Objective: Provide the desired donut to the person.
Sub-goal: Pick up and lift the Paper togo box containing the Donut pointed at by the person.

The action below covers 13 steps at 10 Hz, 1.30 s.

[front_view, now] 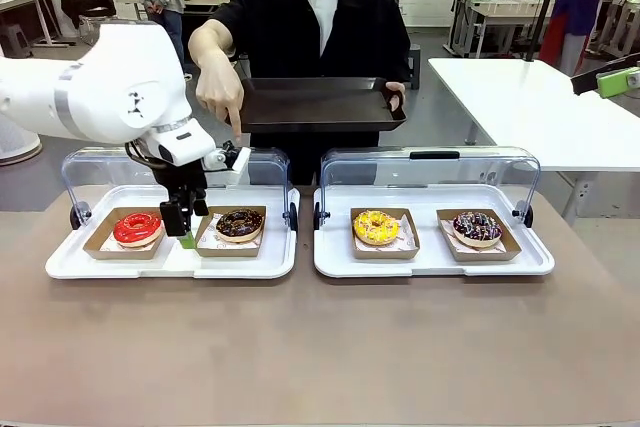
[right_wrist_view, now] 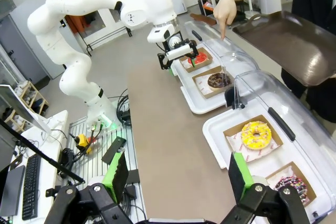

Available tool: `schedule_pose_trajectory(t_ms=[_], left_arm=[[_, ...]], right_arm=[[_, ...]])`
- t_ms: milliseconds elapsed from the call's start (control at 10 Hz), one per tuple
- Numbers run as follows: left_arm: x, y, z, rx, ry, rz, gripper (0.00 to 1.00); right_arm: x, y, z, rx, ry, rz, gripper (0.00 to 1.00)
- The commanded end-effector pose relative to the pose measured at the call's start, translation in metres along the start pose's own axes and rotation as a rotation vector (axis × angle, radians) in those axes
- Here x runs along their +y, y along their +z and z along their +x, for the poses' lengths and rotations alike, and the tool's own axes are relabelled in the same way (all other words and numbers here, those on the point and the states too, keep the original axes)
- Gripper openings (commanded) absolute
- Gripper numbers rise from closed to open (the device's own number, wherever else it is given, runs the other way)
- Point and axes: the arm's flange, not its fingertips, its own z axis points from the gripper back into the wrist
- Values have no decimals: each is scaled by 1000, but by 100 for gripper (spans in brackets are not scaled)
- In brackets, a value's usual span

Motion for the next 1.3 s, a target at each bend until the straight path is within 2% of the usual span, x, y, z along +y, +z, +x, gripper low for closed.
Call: schedule_pose_trajectory(t_ms=[0, 500, 1200], left_arm=[[11, -14, 8, 26, 29, 8, 100], [20, -43, 4, 81, 76, 20, 100], [35, -61, -2, 62, 106, 47, 100]], right_arm=[[0, -1, 1, -10, 10, 7, 100], [0, -1, 1, -10, 10, 7, 100], [0, -1, 1, -10, 10, 7, 100]])
